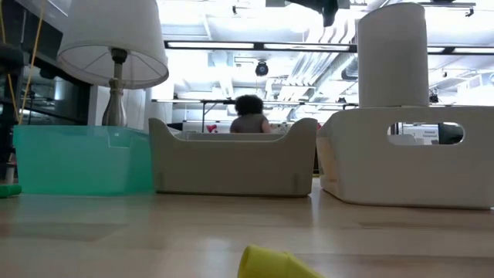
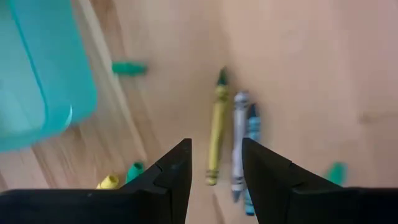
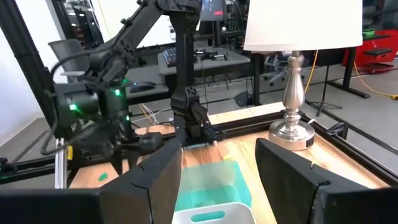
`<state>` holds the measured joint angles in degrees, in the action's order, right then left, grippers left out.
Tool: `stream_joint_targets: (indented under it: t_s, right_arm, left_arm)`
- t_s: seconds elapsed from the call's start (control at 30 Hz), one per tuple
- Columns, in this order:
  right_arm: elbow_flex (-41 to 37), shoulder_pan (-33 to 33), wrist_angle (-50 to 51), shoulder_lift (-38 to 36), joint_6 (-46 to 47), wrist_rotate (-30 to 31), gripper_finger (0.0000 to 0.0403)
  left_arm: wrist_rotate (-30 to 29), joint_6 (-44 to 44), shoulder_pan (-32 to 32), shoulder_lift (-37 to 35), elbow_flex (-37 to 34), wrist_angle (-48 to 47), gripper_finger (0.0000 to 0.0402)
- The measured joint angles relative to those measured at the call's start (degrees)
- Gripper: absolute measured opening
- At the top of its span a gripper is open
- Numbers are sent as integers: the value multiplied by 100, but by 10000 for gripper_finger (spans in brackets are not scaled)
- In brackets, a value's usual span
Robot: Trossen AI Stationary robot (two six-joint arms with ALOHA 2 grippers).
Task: Sort crayons
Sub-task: Put the green crayon into the white bin
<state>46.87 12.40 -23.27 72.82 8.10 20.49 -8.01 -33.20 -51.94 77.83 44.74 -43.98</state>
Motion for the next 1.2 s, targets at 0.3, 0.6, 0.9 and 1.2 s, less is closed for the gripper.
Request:
stream_joint_targets:
  t_s: [0.3,0.6,0.9,1.2]
  right_arm:
    - [0,0,94,0,0,-2,200]
    - [0,0,168,0,0,-2,200]
    - [0,0,176,0,238,-2,200]
    - [0,-1,233,0,238,-2,200]
  left_arm:
    - [20,-236,2,100,-513,787,129]
    - [176,-262,-26,104,-938,1169,129]
    - [153,-76,-26,106,-1150,1263,129]
    - [55,-105,-26,87,-1375,1312,121]
